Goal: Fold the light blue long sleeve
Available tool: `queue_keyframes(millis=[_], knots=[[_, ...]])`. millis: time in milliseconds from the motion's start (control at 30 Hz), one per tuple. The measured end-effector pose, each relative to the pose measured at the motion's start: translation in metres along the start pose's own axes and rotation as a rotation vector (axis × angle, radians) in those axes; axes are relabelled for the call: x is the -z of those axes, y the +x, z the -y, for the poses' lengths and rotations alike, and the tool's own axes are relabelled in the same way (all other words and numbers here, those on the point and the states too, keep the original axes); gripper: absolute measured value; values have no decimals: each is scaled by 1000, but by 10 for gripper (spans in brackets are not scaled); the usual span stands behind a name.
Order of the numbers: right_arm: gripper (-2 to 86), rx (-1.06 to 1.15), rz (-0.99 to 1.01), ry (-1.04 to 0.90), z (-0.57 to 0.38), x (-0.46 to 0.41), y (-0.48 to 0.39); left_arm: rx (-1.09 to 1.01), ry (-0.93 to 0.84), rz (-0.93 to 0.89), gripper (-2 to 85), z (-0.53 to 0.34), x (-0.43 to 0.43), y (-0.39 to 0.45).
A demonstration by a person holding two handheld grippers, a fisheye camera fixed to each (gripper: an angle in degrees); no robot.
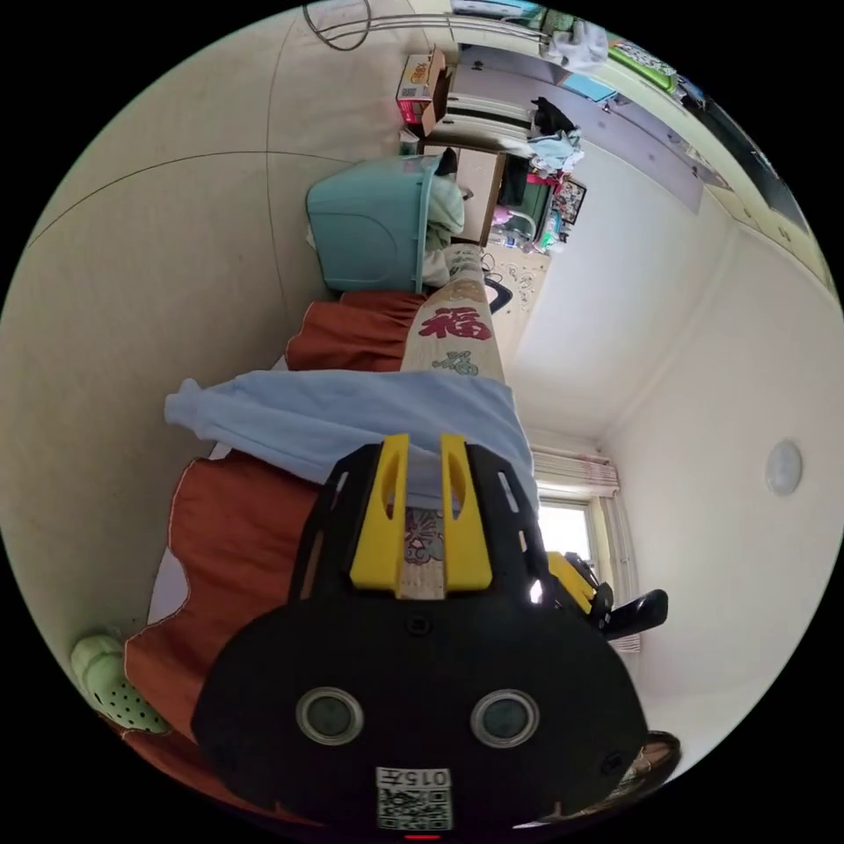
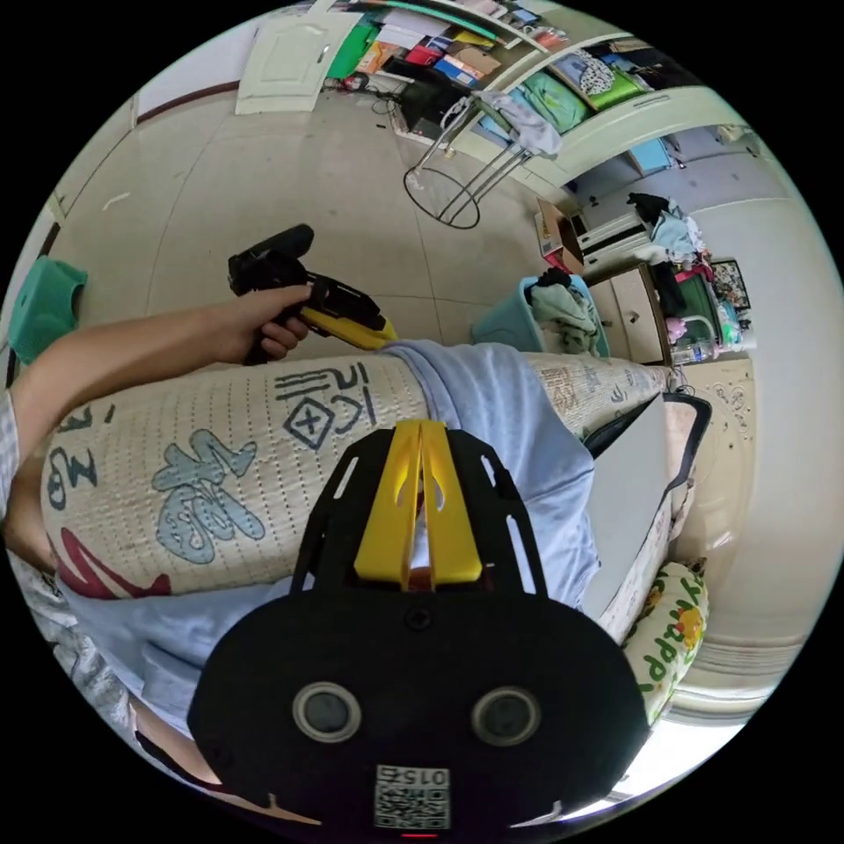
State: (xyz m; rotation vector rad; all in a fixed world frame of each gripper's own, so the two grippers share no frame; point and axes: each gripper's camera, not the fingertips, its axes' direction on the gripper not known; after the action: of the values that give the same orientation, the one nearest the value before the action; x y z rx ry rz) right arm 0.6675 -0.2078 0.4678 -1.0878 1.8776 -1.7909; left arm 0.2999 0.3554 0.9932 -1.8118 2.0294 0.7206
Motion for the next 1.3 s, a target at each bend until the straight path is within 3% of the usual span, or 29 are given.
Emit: queue_keyframes(millis=[100, 200, 367, 500, 600, 800, 1067, 1300], knots=[[-8, -70, 68, 124, -9, 28, 8, 9, 8, -99, 41, 0, 14, -6], [-1, -138, 82, 204, -22, 45, 21, -18, -11, -212, 102, -5, 22, -10], [96, -53, 44, -24, -15, -3, 13, 57, -67, -281, 145, -22, 16, -38], [50, -48, 85, -51, -11, -20, 9, 82, -106, -352, 166, -30, 13, -51], [14, -96, 4, 12, -22, -11, 16, 111, -143, -327, 185, -37, 11, -62], [-1, -220, 240, 175, -67, 10, 46, 151, -22, -334, 189, -29, 5, -74], [-3, -242, 374, 294, -135, 34, 52, 42, 39, -225, 124, -10, 0, -37], [2, -241, 293, 250, -168, 36, 57, -66, 95, -133, 16, -17, -1, 24]])
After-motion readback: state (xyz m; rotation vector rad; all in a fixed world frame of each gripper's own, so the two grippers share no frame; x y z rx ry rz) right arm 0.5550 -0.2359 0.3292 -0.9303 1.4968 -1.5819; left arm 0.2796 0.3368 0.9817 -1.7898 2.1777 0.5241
